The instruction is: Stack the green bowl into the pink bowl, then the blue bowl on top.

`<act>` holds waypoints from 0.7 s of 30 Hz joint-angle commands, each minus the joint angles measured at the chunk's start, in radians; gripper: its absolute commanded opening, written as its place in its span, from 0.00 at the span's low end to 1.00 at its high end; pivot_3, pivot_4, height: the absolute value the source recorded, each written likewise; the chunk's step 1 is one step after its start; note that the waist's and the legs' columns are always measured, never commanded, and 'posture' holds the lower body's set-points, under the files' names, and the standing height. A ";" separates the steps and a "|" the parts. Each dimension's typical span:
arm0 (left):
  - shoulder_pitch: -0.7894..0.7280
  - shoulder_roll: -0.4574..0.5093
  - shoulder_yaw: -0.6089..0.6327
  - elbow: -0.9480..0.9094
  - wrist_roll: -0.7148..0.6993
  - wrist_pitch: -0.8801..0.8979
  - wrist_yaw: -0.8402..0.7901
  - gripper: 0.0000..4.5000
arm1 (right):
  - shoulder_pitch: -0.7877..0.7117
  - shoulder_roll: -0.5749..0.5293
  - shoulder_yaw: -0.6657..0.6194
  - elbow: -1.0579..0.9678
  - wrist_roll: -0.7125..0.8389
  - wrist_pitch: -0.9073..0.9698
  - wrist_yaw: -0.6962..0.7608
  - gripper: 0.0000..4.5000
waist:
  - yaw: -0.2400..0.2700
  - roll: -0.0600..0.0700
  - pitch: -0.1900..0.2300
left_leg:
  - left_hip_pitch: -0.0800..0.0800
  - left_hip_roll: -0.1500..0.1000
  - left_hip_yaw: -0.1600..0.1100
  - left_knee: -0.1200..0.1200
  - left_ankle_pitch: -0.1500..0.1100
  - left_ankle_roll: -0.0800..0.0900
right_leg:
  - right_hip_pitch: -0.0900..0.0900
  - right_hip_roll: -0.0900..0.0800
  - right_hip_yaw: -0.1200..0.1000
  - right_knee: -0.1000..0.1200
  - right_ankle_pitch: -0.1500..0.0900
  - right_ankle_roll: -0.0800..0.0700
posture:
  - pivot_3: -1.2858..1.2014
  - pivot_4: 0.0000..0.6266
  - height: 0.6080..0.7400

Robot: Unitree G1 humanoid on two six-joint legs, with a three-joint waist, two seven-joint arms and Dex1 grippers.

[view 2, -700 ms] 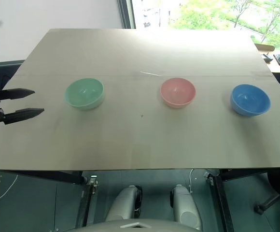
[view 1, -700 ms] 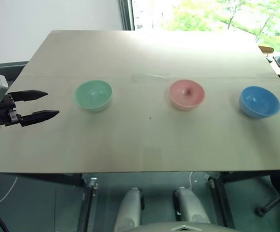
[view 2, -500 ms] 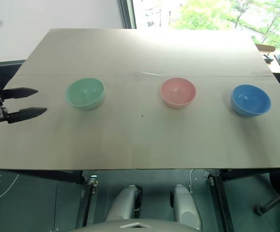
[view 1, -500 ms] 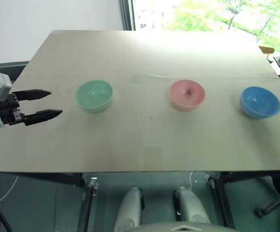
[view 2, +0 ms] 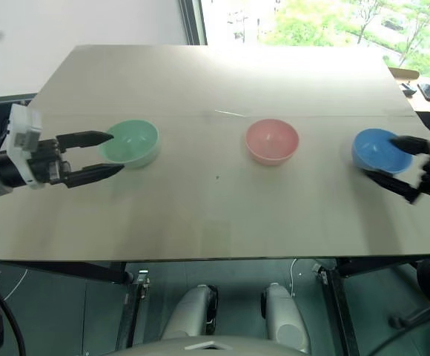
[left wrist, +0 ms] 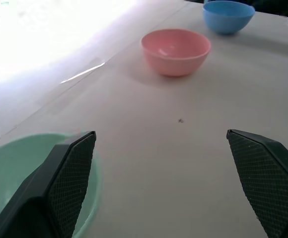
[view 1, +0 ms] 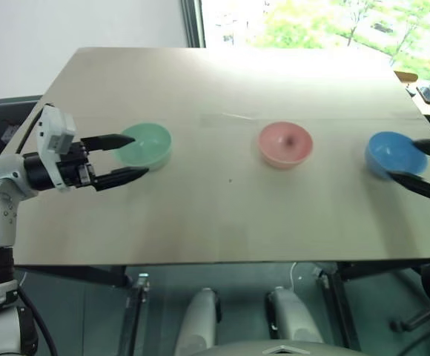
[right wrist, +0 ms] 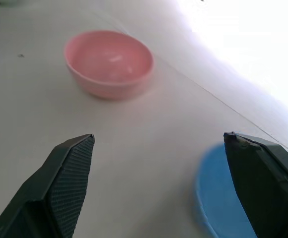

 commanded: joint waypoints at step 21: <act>0.146 -0.175 -0.018 -0.442 -0.139 0.102 0.282 1.00 | -0.598 0.353 0.639 0.394 -0.407 -0.393 0.053 0.97 | 0.003 -0.001 0.001 | -0.009 -0.002 -0.004 0.008 0.000 0.000 | -0.009 -0.002 -0.002 0.011 0.000 -0.001 | 0.52 0.24 1.00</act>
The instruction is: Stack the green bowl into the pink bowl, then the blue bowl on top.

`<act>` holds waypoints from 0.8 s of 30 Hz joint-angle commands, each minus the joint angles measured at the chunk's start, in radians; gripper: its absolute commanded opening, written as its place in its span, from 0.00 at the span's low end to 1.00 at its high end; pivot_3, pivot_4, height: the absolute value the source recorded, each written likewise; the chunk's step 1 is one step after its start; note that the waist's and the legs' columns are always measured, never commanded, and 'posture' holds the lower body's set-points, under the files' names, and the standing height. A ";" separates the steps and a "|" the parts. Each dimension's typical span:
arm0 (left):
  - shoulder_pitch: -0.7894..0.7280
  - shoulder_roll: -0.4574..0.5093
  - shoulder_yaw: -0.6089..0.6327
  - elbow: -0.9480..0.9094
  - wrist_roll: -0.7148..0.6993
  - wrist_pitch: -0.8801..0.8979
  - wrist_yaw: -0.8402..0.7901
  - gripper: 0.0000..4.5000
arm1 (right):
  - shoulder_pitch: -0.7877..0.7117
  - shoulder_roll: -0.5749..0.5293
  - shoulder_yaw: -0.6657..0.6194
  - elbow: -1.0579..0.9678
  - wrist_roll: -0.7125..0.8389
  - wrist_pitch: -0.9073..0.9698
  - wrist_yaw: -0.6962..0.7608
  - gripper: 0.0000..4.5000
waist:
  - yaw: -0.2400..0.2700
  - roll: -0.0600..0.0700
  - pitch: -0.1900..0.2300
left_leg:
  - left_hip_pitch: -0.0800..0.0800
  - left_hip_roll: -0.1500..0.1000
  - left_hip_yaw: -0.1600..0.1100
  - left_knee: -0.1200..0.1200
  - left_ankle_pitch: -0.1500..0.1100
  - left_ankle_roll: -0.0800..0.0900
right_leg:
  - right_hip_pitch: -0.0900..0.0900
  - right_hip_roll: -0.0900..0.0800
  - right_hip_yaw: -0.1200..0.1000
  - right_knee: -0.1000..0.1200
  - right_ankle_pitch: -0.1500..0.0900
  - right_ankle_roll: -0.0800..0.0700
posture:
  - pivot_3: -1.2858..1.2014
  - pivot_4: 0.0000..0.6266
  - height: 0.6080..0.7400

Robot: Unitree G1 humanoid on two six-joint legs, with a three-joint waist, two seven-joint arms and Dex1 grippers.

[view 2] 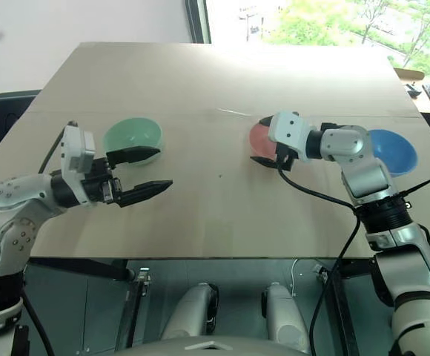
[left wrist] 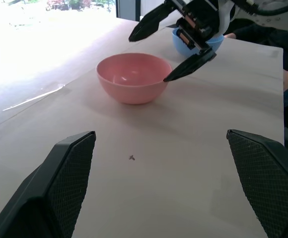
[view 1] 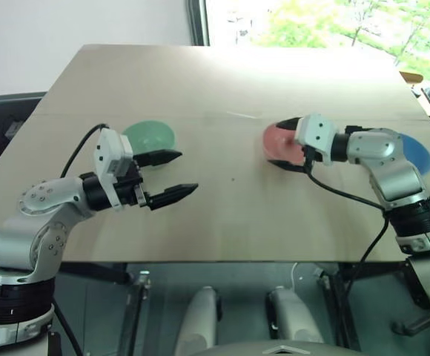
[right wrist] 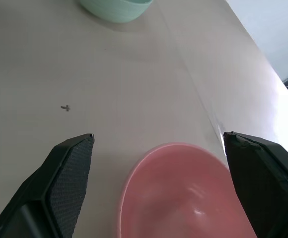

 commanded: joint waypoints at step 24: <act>0.063 -0.004 0.008 -0.085 0.002 -0.073 0.028 1.00 | -0.046 0.087 0.017 0.058 -0.022 0.112 0.092 0.02 | -0.002 0.000 0.000 | 0.000 0.000 0.000 0.000 0.000 0.000 | 0.000 0.000 0.000 0.000 0.000 0.000 | 0.52 0.24 1.00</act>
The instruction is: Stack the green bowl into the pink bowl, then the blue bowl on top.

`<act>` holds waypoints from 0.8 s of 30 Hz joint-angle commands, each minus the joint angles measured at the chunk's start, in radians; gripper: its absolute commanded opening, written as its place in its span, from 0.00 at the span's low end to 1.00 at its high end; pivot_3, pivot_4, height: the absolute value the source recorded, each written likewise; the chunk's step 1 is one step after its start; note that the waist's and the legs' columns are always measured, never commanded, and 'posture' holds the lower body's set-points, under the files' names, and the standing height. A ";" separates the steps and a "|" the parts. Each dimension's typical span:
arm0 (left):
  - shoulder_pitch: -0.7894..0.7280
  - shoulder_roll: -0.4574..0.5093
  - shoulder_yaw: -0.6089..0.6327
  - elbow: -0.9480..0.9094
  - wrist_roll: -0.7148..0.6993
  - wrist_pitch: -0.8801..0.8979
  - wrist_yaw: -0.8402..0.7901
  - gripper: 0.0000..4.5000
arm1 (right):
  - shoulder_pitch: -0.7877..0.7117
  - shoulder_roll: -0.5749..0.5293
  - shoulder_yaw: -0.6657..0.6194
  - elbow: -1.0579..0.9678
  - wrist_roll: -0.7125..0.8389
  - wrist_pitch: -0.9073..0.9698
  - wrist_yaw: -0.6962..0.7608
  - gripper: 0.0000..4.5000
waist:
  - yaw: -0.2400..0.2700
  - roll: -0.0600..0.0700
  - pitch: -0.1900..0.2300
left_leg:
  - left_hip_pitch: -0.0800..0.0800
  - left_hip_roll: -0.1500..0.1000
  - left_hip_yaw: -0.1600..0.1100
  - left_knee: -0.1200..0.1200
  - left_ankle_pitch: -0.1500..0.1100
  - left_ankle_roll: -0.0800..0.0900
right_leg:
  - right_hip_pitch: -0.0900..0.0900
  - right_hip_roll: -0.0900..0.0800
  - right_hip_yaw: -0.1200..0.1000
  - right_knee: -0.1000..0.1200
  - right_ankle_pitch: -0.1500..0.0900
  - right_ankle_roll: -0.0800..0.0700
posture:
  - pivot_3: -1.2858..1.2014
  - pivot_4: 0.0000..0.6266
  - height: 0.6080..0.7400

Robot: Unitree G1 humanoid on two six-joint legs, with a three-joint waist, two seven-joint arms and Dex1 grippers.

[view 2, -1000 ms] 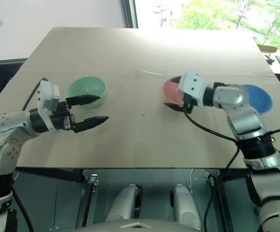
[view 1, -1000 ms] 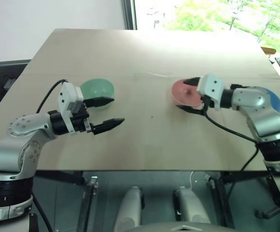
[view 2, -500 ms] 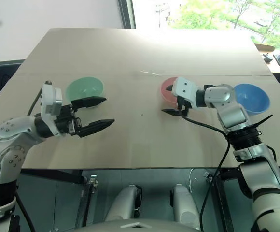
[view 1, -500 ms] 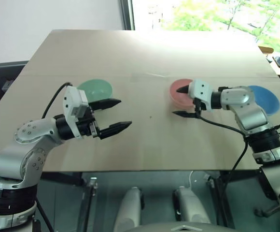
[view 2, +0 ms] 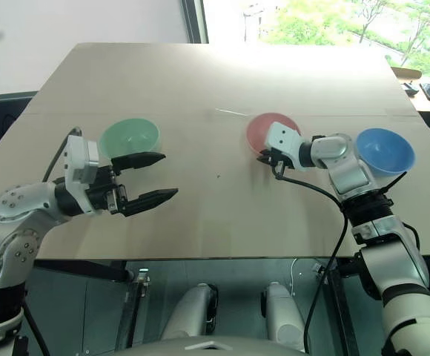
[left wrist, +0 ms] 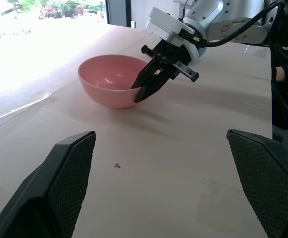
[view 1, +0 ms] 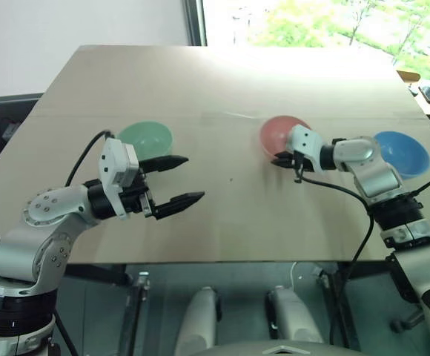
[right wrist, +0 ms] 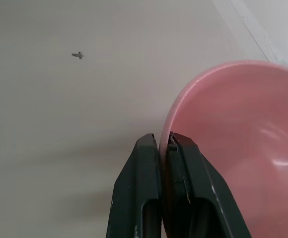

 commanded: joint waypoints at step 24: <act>-0.007 0.071 -0.031 -0.037 0.294 0.081 0.289 1.00 | 0.206 -0.009 -0.077 -0.627 0.246 0.342 0.038 0.88 | 0.008 0.000 0.000 | -0.002 0.000 -0.003 0.000 0.000 0.000 | -0.001 0.000 -0.002 0.000 0.000 0.000 | 0.52 0.24 1.00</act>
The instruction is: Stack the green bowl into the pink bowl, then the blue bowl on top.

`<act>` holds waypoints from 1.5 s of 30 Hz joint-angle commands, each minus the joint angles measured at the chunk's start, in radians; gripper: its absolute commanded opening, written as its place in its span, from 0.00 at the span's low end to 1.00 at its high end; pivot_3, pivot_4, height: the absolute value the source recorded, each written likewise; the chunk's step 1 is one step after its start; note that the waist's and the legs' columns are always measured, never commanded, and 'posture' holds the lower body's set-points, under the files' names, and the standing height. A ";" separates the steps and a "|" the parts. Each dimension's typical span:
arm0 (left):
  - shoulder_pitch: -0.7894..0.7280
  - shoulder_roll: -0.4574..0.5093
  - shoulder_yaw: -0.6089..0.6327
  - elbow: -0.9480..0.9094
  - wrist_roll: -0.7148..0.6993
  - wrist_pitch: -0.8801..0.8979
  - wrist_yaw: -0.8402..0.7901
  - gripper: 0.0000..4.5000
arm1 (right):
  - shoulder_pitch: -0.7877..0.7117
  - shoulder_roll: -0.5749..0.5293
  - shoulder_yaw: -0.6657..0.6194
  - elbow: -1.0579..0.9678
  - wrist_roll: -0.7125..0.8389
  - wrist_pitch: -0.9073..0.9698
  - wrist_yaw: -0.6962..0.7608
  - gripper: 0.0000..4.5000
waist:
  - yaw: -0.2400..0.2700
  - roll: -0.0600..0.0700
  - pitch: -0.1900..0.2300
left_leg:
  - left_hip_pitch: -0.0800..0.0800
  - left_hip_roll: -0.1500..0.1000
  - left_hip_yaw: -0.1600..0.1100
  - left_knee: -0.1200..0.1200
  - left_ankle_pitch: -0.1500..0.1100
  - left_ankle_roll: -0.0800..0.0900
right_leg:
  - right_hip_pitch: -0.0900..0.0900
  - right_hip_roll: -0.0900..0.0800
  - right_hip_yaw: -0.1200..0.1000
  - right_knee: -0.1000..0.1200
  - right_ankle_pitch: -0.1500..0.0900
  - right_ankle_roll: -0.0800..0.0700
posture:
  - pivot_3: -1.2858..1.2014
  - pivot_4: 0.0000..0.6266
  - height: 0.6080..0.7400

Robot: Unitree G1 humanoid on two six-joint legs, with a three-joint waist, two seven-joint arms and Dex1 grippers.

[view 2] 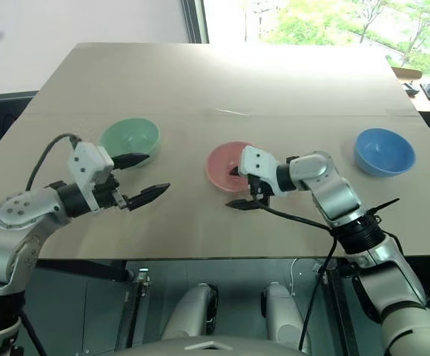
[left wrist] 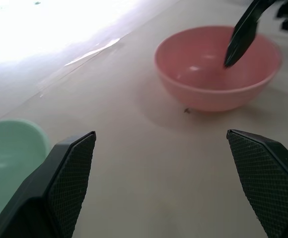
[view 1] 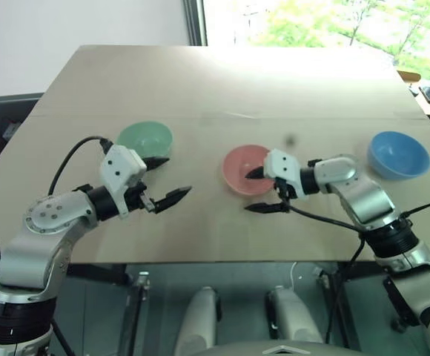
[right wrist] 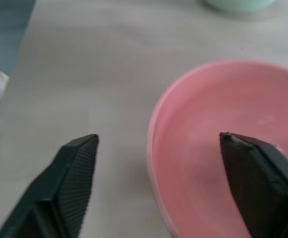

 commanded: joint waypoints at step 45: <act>-0.553 -0.027 -0.381 0.216 0.297 -0.101 -0.227 0.01 | 0.171 -0.009 -0.325 -0.331 0.317 0.062 -0.381 0.88 | 0.006 0.000 0.000 | -0.005 -0.001 -0.002 0.001 0.000 0.000 | -0.002 0.000 -0.002 0.000 0.000 0.000 | 0.52 0.24 1.00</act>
